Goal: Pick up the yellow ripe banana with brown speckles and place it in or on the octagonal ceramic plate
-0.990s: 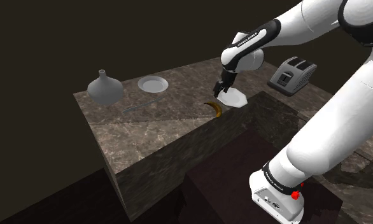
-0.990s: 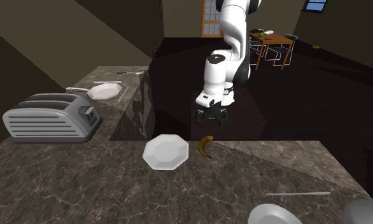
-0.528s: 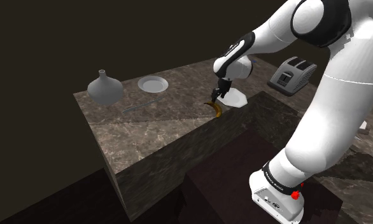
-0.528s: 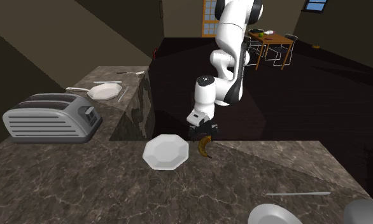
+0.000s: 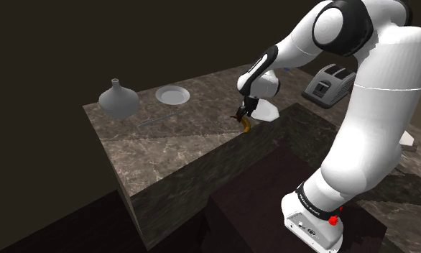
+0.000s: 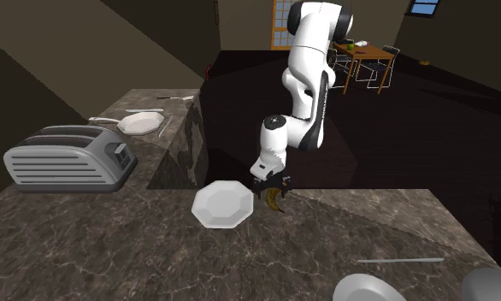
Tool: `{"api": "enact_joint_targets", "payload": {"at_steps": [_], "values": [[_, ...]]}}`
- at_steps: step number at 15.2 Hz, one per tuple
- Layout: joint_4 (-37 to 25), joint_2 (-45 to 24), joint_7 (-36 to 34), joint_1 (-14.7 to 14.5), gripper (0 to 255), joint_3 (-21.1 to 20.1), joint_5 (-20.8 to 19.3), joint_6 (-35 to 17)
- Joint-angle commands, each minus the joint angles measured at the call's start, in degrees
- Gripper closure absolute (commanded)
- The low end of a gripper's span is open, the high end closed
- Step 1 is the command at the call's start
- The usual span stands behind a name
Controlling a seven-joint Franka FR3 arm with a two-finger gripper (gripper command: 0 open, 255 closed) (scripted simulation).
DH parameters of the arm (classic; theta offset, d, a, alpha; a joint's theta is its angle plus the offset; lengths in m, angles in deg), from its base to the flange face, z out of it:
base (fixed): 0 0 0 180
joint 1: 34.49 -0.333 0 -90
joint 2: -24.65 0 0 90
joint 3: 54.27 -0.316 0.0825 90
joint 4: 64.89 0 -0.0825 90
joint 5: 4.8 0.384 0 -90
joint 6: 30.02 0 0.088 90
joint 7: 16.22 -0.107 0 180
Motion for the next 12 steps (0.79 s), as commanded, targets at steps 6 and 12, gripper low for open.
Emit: {"api": "enact_joint_targets", "payload": {"at_steps": [6, 12], "values": [[-0.1, -0.5, 0.2, 0.2, 0, -0.2, 0.3, -0.5], [-0.1, -0.5, 0.2, 0.2, 255, -0.2, 0.3, -0.5]]}}
